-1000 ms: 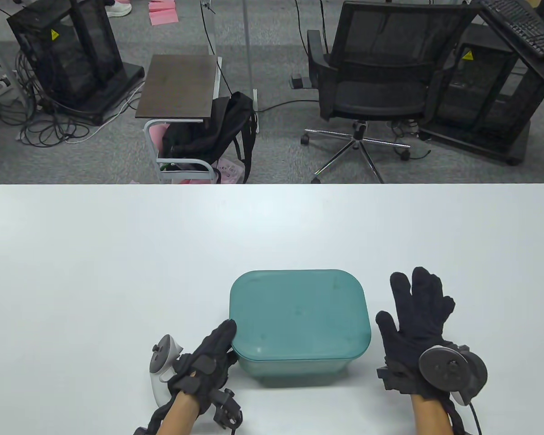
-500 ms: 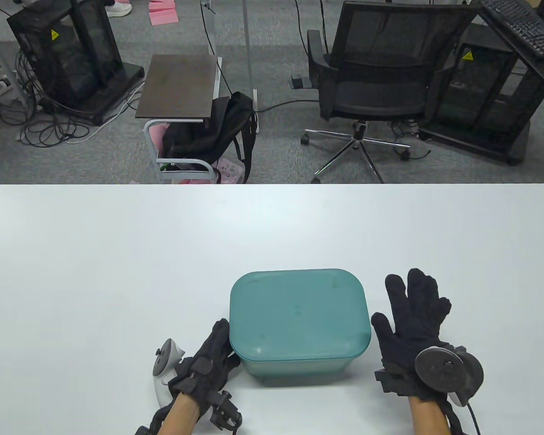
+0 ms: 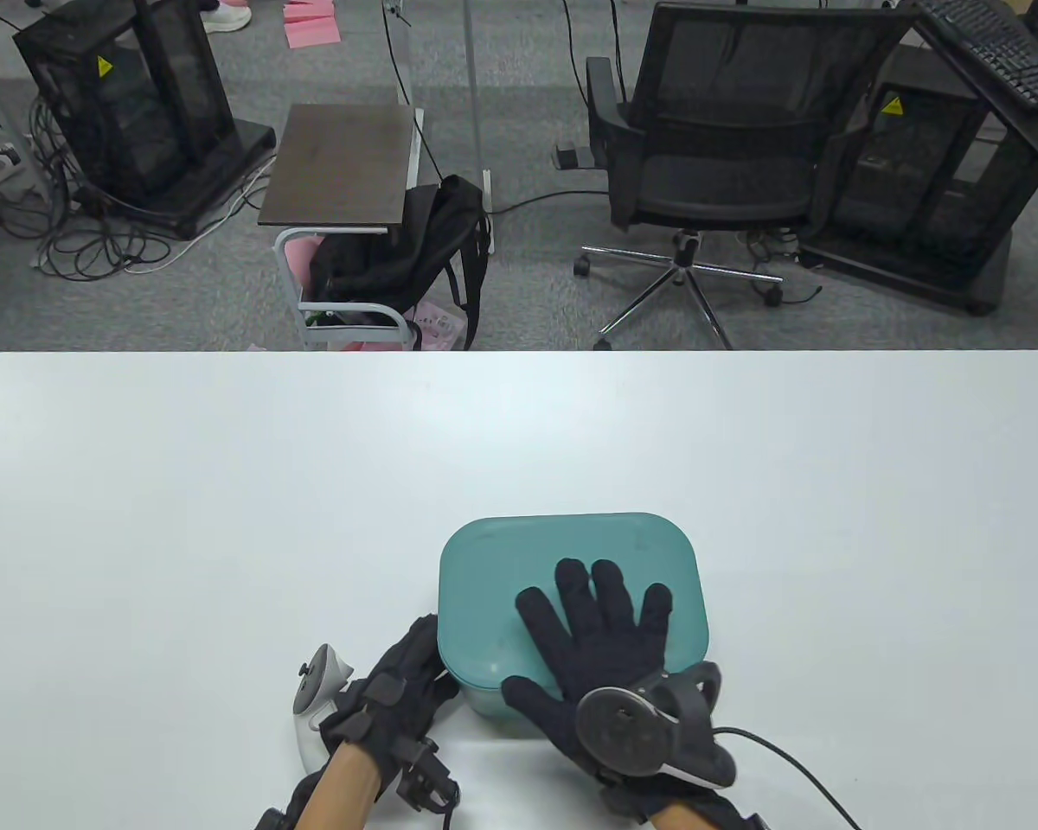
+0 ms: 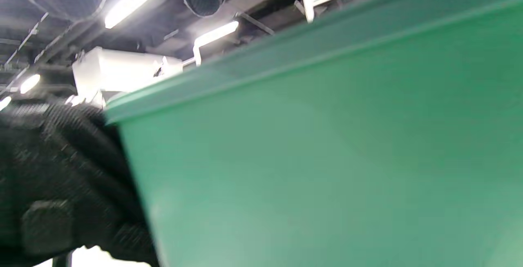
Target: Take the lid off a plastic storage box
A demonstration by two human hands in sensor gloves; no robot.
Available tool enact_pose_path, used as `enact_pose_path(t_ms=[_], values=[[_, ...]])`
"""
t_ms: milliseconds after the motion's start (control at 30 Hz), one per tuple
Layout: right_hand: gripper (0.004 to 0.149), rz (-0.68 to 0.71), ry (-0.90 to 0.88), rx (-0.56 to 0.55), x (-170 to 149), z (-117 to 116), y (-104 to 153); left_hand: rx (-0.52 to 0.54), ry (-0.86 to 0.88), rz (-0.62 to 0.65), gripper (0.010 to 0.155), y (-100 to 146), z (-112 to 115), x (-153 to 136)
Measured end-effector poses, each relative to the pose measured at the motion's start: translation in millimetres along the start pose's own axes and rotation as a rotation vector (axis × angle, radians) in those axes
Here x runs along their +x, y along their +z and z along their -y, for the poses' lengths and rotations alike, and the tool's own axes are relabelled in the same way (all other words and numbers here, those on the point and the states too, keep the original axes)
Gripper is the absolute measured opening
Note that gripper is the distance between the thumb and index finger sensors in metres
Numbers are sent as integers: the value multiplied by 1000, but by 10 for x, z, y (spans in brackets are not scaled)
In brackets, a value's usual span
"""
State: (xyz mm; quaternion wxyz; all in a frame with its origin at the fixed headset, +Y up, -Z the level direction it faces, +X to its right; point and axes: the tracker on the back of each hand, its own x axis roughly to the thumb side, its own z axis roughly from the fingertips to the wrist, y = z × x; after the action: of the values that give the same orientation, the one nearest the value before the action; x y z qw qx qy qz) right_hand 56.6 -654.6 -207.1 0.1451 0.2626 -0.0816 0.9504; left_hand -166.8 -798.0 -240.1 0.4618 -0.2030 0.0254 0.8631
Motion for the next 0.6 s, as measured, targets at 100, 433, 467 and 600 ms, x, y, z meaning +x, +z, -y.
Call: enact_pose_path(t_ms=[100,433,467,600], values=[[78,23,61,49,190,-165,-128,-1,-1,-5,49,-1,4,1],[82,-27,169,99,253,-407,-206,-8,1,-14,48,-8,23,9],[82,-32,171,103,262,-414,-206,-10,2,-14,48,-13,16,9],[83,-32,218,79,280,-450,-199,-18,-1,-11,48,-19,20,13]])
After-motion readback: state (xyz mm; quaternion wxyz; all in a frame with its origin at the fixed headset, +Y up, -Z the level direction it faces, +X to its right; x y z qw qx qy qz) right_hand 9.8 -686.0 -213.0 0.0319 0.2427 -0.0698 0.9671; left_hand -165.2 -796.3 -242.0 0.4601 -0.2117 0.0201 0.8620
